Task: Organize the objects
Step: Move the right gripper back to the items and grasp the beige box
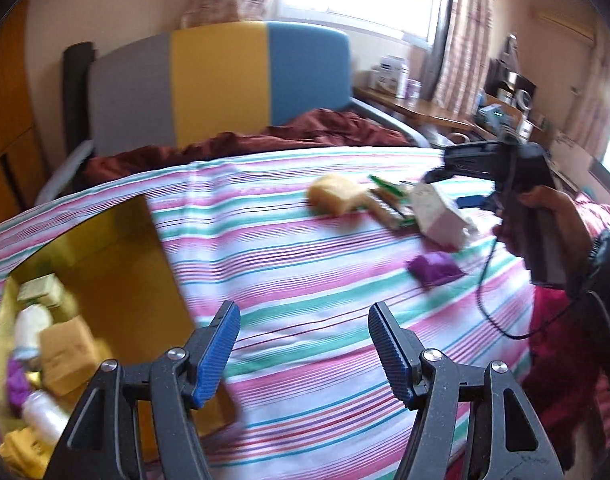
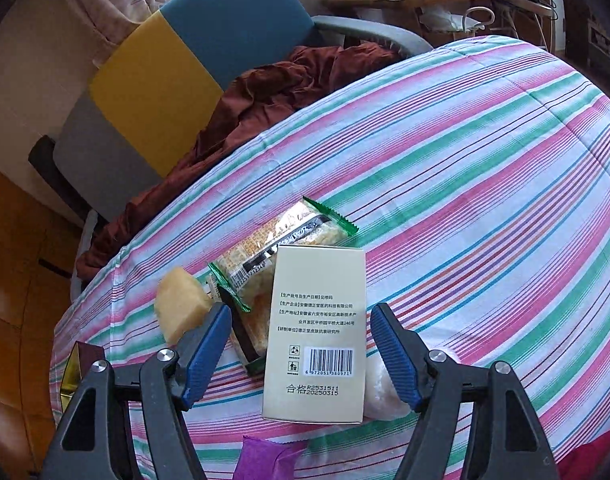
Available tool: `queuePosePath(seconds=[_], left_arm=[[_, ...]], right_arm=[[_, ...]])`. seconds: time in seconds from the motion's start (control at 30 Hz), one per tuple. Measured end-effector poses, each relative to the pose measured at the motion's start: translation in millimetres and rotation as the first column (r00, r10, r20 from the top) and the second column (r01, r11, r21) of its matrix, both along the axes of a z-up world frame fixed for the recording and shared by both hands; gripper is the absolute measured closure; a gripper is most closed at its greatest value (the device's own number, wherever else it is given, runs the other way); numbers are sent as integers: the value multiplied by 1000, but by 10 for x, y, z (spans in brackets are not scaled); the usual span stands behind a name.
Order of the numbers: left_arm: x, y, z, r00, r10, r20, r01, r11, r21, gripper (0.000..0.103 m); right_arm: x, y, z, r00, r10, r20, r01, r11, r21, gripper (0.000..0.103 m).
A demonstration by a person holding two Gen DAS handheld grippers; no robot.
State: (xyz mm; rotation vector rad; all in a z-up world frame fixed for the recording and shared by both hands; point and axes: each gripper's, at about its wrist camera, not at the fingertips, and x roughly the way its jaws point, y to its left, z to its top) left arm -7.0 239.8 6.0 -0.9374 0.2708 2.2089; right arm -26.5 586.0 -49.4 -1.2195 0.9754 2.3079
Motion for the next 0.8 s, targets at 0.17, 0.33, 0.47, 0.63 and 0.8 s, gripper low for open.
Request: queuePosePath(seconds=[0.17,0.33,0.47,0.63,0.8], left_arm=[[19,381,-122,996,-72,52,72,997,-5,36],[-99,633,-357,979,-96,181,96,995,11,36],[-226,787,-422,973,-86,213,88,996,-3,36],[-485,952,-400,965,-51,257,48,999,17,40],[-606,1149,-464,960,-42,278,45,999,-3,42]], right_arm=[[-88,-104,-115,993,67,93,-70,997,27,52],[-2,-74,-14,998,56,32,-57,998,40,53],[114,11,112,1000,6,-27,-5,999,44,53],[194,135,175,996,-64,-62,67,997,46,52],[233,176,199,994,-87,-73,91,995,49,52]])
